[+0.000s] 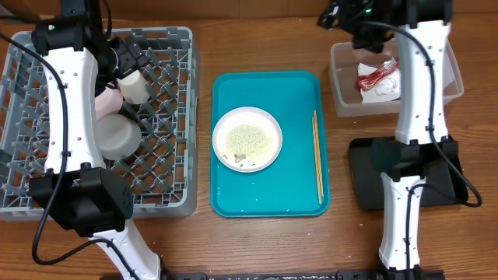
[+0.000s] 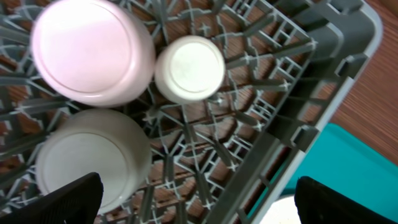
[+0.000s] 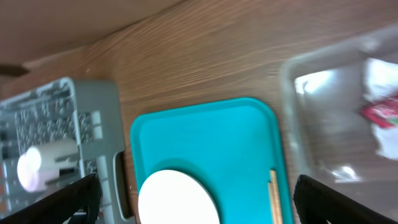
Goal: Sort waste into correct bins and load items into the dishwasher
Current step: 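Move the right gripper down to the wooden chopsticks on the teal tray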
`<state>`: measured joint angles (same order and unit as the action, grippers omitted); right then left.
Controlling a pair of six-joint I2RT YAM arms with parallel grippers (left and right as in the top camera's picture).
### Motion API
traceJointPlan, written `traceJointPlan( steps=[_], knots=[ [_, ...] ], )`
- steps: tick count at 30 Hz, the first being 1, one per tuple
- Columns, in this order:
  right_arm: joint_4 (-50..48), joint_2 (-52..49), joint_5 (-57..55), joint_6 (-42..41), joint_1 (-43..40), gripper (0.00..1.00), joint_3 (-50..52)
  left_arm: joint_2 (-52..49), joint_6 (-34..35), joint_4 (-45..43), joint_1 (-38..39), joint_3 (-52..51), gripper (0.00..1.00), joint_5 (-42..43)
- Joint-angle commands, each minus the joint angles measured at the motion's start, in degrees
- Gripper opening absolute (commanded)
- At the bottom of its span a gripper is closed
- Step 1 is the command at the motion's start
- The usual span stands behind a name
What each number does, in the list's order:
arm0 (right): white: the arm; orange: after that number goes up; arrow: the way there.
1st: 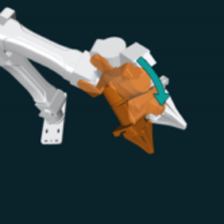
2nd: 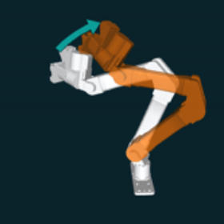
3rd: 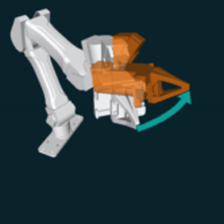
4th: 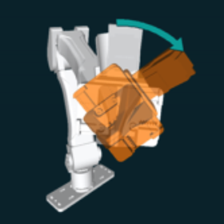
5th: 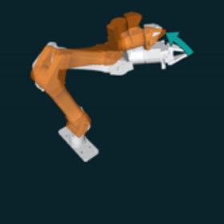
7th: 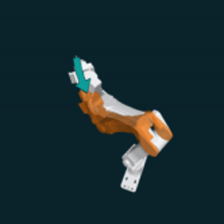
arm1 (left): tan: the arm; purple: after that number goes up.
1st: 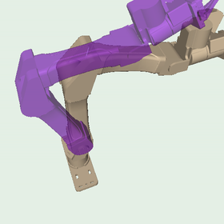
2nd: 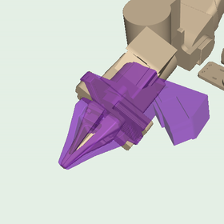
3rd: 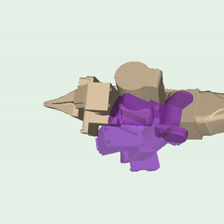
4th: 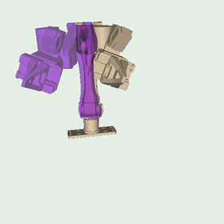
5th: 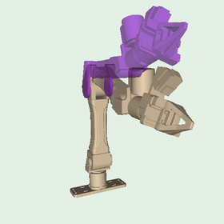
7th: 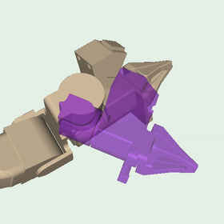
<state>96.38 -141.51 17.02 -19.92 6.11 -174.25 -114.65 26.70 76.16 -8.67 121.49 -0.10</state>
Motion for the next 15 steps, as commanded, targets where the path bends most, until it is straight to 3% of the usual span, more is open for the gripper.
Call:
traceJointPlan(
  steps=[1, 5, 11, 15],
  knots=[
    [-1.07, 0.98, -1.09, 2.38, 0.07, 1.0, -0.17, 1.51, 0.57, 1.38, -0.31, 0.92, 1.0, 7.58],
    [-0.59, 0.98, -1.05, 2.38, 0.04, 1.0, -0.17, 1.53, 0.52, 1.79, 0.0, 0.59, 1.0, 15.04],
    [0.68, 0.98, 1.16, 3.98, 0.79, 0.99, 1.84, 1.51, 0.55, 1.6, 1.68, 0.55, 1.0, 11.91],
    [0.68, 0.98, 1.16, 7.15, 3.85, 0.86, 8.02, 1.53, 0.55, 1.92, 2.1, 0.55, 0.95, 8.44]
  ],
)
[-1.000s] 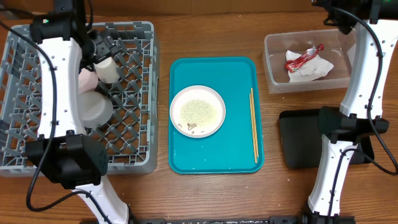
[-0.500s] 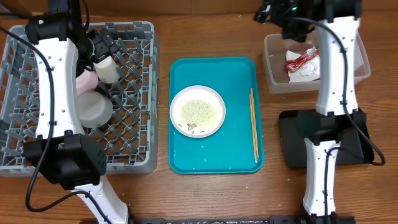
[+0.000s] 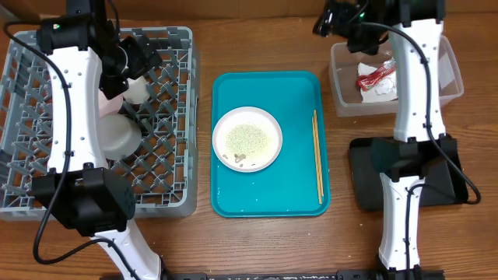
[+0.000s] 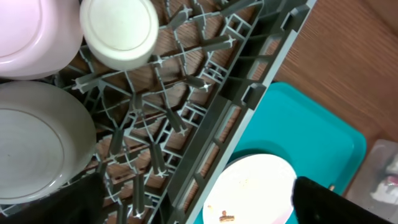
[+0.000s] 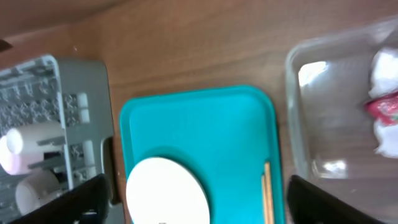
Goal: Sort waste into correct bins and load items into the dishwasher
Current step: 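Move the right gripper down to the wooden chopsticks on the teal tray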
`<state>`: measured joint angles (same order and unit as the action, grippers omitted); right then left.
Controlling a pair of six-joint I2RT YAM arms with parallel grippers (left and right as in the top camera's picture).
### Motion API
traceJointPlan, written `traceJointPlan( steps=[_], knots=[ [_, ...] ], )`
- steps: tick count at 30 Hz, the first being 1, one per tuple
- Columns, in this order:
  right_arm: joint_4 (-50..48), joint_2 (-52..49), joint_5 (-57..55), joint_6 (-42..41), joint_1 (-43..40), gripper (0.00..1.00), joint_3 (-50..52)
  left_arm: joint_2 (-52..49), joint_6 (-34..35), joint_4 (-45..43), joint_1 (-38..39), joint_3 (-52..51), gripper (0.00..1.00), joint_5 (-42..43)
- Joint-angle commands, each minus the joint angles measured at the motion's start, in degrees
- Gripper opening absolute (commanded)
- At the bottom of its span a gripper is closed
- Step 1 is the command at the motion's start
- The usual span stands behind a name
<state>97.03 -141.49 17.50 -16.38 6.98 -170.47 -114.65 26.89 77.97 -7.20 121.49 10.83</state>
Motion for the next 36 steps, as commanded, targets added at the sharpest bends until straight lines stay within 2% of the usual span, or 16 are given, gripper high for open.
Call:
traceJointPlan(
  steps=[1, 5, 7, 14, 16, 24, 31, 36],
  knots=[
    [0.02, 0.96, -0.81, 3.56, 3.82, 0.85, 5.95, 1.51, 0.33, 0.55, 0.55, 0.55, 0.95, -2.75],
    [0.02, 1.03, -2.27, 3.13, 6.45, 0.86, 10.32, 1.51, -0.81, 3.23, 0.0, 0.55, 1.0, -4.33],
    [0.02, 1.18, -2.45, 3.13, 6.97, 0.9, 10.36, 1.53, -2.78, 3.78, 0.0, 0.52, 1.0, -4.66],
    [0.07, 6.38, -2.47, 4.39, 7.21, 0.95, 12.83, 1.51, -2.86, 2.36, 0.11, 0.52, 1.0, -5.46],
    [0.07, 9.77, -4.76, 5.75, 7.21, 1.0, 17.4, 1.51, -2.89, 2.23, 0.11, 0.52, 1.0, -5.46],
    [0.04, 23.34, -8.0, 5.51, 7.34, 1.0, 41.81, 1.51, -2.86, 1.92, 0.11, 0.52, 1.0, -5.29],
    [-1.53, 23.71, -8.07, 4.37, 10.03, 1.0, 56.48, 1.51, -2.89, 1.86, 0.11, 0.52, 1.0, -5.31],
    [-6.14, 23.71, -8.07, 3.65, 13.11, 0.93, 67.12, 1.51, -2.89, 1.86, 0.11, 0.52, 1.0, -5.31]
  ],
)
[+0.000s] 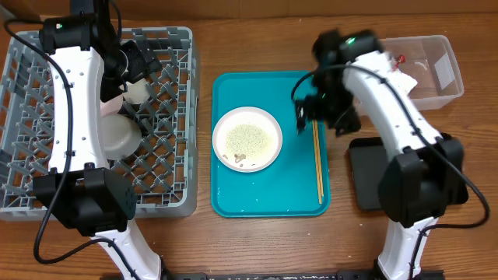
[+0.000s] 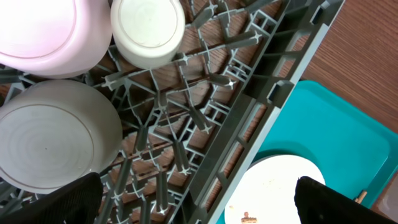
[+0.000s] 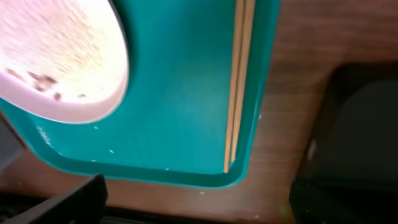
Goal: Sort waste into correct bins and load items into the dishwasher
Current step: 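Move the right gripper down to the wooden chopsticks on the teal tray, then grasp one chopstick with the right gripper and lift it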
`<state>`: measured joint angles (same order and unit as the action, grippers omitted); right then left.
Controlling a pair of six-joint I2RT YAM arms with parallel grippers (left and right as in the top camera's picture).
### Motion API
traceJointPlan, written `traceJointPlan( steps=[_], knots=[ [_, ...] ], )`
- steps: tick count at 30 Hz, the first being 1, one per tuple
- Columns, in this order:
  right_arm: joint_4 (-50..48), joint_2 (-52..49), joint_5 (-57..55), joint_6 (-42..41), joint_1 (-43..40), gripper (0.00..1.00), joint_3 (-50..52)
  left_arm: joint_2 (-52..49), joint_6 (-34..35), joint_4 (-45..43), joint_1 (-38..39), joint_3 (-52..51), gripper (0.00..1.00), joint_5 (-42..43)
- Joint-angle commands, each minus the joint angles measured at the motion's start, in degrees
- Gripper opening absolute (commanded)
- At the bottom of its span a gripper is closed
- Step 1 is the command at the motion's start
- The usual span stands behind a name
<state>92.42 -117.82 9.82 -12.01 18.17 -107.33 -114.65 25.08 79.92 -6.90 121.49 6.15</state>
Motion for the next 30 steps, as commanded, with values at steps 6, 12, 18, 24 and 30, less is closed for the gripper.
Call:
traceJointPlan(
  steps=[6, 12, 18, 24, 30],
  knots=[
    [-11.06, 0.04, -0.81, -6.54, 4.52, 0.77, 12.46, 1.51, -1.07, -0.07, -0.24, 0.52, 1.0, -0.63],
    [-19.1, 0.04, -2.64, -7.8, 5.88, 0.69, 17.9, 1.51, -1.07, -0.09, 0.39, 0.52, 1.0, -0.61],
    [-25.77, 0.04, -5.86, -8.46, 5.88, 0.69, 22.01, 1.51, -1.07, -0.09, 0.39, 0.52, 1.0, -0.63],
    [-26.05, 0.04, -8.31, -8.39, 5.81, 0.7, 22.34, 1.51, -1.07, -0.11, 0.5, 0.52, 1.0, -0.61],
    [-26.95, -0.07, -8.57, -8.37, 5.84, 0.7, 22.75, 1.51, -1.07, -0.09, 0.52, 0.52, 1.0, -0.61]
  ],
)
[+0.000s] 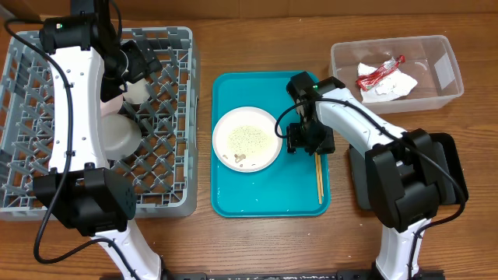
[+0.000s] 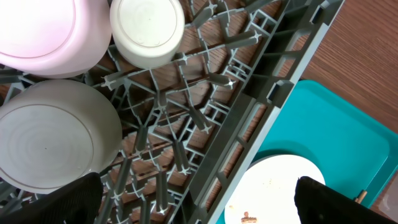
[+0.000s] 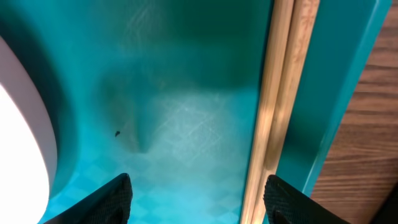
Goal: Sort waste into correct bins and load items into the dishwasher
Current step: 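Grasp one chopstick with the right gripper and lift it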
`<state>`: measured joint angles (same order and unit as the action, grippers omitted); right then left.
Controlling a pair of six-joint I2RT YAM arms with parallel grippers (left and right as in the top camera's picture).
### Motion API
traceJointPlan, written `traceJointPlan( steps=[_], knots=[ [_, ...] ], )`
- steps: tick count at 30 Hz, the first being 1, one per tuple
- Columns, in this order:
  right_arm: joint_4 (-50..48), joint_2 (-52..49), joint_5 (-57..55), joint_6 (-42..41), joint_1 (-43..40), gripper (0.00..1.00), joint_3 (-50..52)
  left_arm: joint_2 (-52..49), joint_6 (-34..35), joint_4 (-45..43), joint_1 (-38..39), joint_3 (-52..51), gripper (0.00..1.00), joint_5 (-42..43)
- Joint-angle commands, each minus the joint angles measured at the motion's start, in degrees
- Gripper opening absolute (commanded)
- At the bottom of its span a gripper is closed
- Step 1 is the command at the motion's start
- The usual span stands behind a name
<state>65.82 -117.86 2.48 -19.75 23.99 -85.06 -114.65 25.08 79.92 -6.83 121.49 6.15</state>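
Note:
A teal tray [image 1: 264, 190] holds a white plate [image 1: 247, 138] of food scraps and a pair of wooden chopsticks [image 1: 318, 177] along its right rim. My right gripper [image 1: 309, 140] is low over the tray and open. In the right wrist view the chopsticks [image 3: 280, 93] run between its fingers, close to the right one, and the right gripper [image 3: 199, 202] holds nothing. My left gripper [image 1: 136, 62] hangs open over the grey dish rack [image 1: 47, 194], and this gripper [image 2: 199, 208] is empty.
In the rack stand a pink cup [image 2: 37, 31], a white cup [image 2: 147, 31] and a grey bowl [image 2: 50, 143], all upside down. A clear bin [image 1: 436, 85] at the back right holds a red wrapper [image 1: 381, 71] and tissue. A black bin [image 1: 450, 152] stands under the right arm.
My right gripper has come down from above the tray's right side to just over the tray floor, with the chopsticks now between its open fingers. The left arm has not moved.
My right gripper was open by the clear bin, with trash lying inside it, while the left hung close over the cups in the rack. The left then stood higher and stayed. The right was later over the tray beside the chopsticks, and now sits low around them.

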Motion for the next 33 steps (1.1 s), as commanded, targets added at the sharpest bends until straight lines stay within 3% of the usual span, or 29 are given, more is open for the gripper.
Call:
traceJointPlan(
  steps=[1, 16, 30, 33],
  knots=[
    [-0.5, -0.02, -1.38, -0.66, 0.02, 0.7, 0.59, 1.51, -1.07, -0.07, 0.48, 0.52, 1.0, -0.63],
    [-4.09, -0.13, -1.36, -0.7, 0.07, 0.69, 4.22, 1.51, -1.07, -0.09, 0.37, 0.52, 1.0, -0.63],
    [-4.87, -0.11, -1.33, -4.57, 0.07, 0.06, 3.98, 1.51, -1.07, -0.09, 0.37, 0.52, 1.0, -0.63],
    [-4.44, -0.11, -1.33, -4.57, 0.04, 0.04, 3.3, 1.51, -1.07, -0.09, 0.39, 0.52, 1.0, -0.63]
  ],
)
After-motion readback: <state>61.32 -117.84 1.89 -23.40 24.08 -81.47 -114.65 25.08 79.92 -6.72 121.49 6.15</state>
